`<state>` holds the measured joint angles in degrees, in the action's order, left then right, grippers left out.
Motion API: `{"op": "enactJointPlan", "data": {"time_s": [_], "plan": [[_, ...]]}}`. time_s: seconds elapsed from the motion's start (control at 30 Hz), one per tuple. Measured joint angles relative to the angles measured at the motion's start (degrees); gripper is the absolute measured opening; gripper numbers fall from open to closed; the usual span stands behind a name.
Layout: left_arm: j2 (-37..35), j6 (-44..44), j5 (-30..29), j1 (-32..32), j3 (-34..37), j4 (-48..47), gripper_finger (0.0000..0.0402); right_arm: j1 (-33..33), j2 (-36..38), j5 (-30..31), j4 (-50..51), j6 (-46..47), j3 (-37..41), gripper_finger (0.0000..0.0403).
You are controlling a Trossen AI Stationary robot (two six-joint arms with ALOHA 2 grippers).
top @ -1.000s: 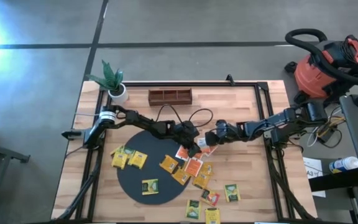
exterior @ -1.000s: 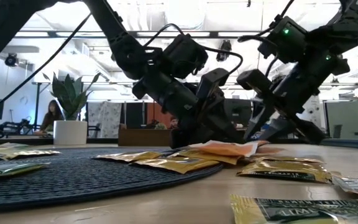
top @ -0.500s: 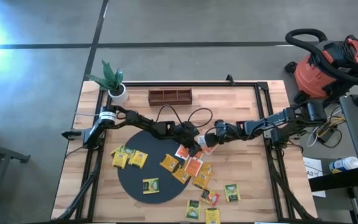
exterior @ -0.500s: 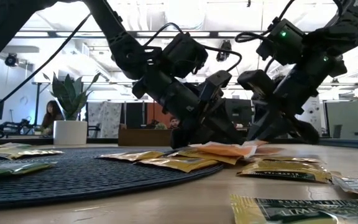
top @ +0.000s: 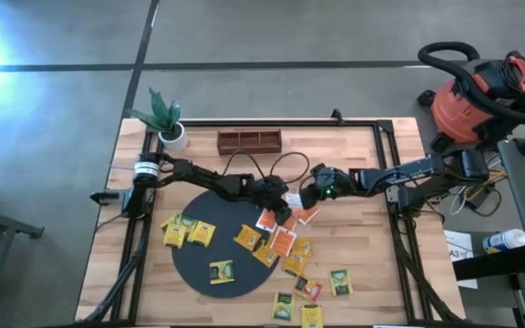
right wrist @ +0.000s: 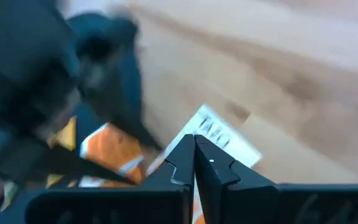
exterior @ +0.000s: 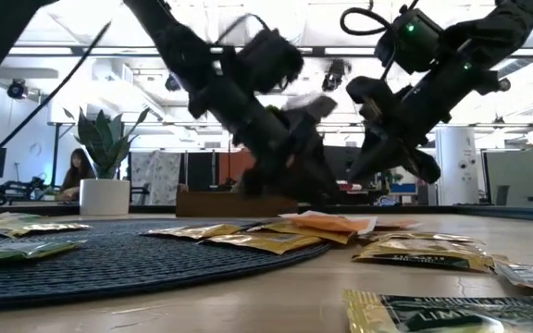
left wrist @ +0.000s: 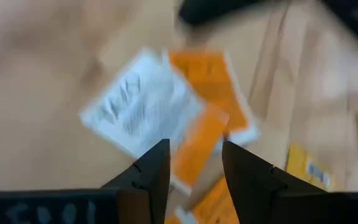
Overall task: Pick & Place Tea
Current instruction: Put the white tea bag into the right section of the wooden organizer
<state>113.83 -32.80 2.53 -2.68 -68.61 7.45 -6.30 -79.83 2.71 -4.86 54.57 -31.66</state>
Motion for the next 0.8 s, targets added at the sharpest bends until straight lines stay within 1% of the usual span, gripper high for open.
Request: {"op": "enactJointPlan", "data": {"time_s": [0.07, 0.13, 0.27, 0.57, 0.67, 0.8], "plan": [[-0.53, 1.51, 0.41, -0.01, 0.59, 1.00, 0.0142, -1.43, -0.21, -3.85, 2.49, 3.01, 0.01, 0.0009], [-0.13, 1.61, 1.08, -0.11, 1.11, 0.91, 0.0142, -2.53, -0.66, -6.06, 4.70, 5.57, 0.04, 0.0014], [1.43, -0.67, 1.38, -0.11, 2.45, 0.96, 0.0142, -3.14, -0.98, -6.32, 6.41, 7.81, 0.15, 0.0043], [3.65, -1.71, 1.85, 0.28, 2.36, 6.77, 0.0142, -4.38, -2.08, -5.93, 6.01, 7.96, 0.25, 0.0143], [4.24, -2.25, 1.90, 0.15, 2.33, 7.17, 0.0142, -4.66, -4.35, -5.79, 5.54, 7.22, 0.28, 0.0163], [4.75, -3.32, 1.90, 0.15, 2.27, 7.58, 0.0142, -4.88, -7.38, -5.73, 5.38, 7.40, 0.12, 0.0176]]}}
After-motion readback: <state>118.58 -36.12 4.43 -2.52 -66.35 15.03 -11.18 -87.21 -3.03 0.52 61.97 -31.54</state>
